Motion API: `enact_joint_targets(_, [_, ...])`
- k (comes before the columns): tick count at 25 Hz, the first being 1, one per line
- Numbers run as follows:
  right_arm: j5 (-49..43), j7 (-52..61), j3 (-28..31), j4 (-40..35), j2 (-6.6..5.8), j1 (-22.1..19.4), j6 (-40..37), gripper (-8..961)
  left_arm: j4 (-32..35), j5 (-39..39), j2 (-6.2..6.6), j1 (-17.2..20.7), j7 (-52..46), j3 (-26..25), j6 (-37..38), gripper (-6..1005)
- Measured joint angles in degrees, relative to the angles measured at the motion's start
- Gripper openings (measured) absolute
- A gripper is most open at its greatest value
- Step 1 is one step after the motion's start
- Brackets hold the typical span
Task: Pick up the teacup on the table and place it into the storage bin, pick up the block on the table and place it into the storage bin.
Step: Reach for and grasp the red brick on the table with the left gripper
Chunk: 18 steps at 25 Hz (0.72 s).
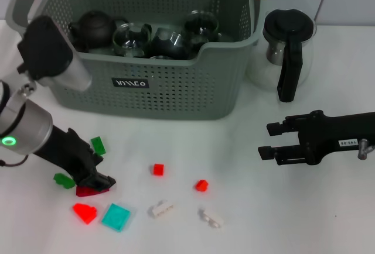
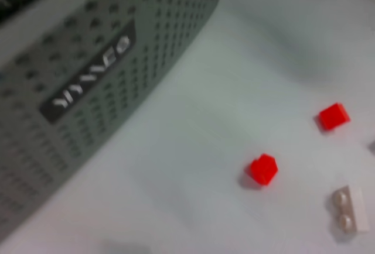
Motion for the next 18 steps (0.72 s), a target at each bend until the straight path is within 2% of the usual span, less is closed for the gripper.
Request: enact_joint_targets(18, [0.0, -0.1, 0.0, 0.4, 0.04, 0.0, 0.1, 700, -6.4, 2.1, 0.16, 0.1, 0.7, 3.2, -5.9, 516])
